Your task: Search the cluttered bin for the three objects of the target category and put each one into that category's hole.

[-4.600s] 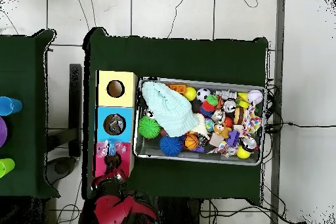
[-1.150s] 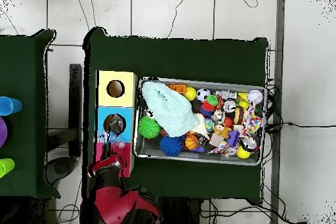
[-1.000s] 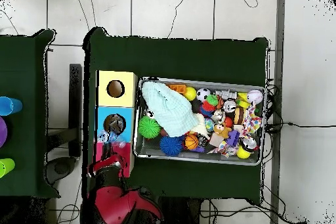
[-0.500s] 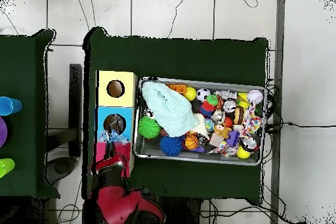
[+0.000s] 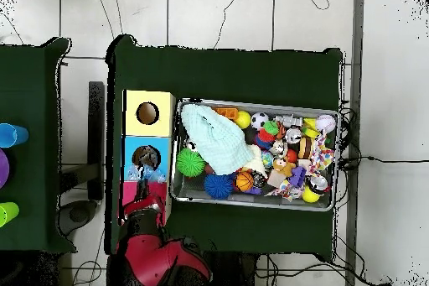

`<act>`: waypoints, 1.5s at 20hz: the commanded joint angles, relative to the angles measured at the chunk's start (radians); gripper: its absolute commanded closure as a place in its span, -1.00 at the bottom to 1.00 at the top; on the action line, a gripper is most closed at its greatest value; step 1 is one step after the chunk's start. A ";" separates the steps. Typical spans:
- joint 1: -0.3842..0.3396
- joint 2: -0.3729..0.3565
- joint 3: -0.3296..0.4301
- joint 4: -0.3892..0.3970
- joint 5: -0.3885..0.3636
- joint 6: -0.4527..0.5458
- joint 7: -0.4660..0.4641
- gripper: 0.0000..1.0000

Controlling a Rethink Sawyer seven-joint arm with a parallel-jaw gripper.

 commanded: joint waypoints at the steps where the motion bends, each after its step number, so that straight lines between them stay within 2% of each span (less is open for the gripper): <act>1: -0.011 0.033 0.011 -0.113 0.057 -0.065 0.087 1.00; 30: -0.013 0.026 0.013 -0.133 0.064 -0.064 0.105 1.00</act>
